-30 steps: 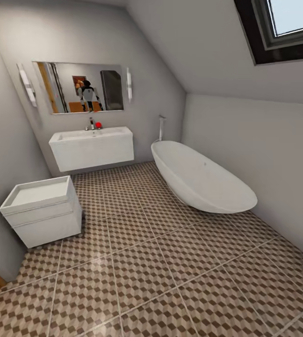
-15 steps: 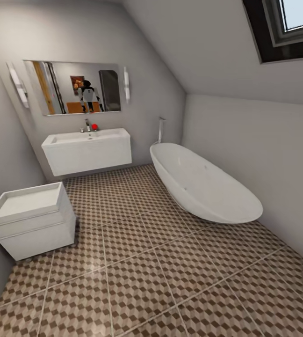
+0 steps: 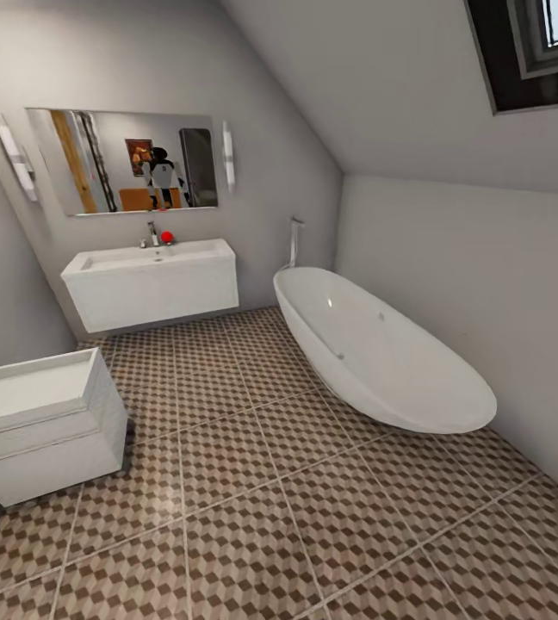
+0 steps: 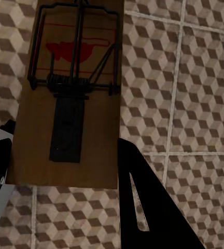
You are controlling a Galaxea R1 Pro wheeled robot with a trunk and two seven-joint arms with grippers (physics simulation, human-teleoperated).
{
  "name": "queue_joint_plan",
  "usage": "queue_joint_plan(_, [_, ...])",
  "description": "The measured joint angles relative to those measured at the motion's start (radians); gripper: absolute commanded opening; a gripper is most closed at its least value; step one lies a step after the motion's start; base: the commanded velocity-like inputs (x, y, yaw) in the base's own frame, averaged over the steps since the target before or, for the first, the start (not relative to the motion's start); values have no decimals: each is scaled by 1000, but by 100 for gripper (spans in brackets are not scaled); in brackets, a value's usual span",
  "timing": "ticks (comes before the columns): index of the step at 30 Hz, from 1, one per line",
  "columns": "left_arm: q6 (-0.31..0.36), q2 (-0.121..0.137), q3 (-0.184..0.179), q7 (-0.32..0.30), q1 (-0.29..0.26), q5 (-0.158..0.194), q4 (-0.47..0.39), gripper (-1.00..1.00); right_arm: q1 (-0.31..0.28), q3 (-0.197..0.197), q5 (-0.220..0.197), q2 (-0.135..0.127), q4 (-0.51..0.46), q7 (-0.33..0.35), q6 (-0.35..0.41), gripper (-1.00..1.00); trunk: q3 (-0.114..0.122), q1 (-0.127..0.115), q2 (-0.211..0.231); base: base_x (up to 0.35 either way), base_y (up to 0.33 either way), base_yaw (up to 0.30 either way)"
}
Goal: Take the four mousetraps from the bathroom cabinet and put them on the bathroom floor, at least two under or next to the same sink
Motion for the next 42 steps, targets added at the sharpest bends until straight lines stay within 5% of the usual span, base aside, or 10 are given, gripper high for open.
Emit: queue_joint_plan(42, [-1, 0, -1, 0, 0, 0, 0, -100, 0, 0, -1, 0, -4, 2, -1, -100, 0, 0, 0, 334, 0, 19])
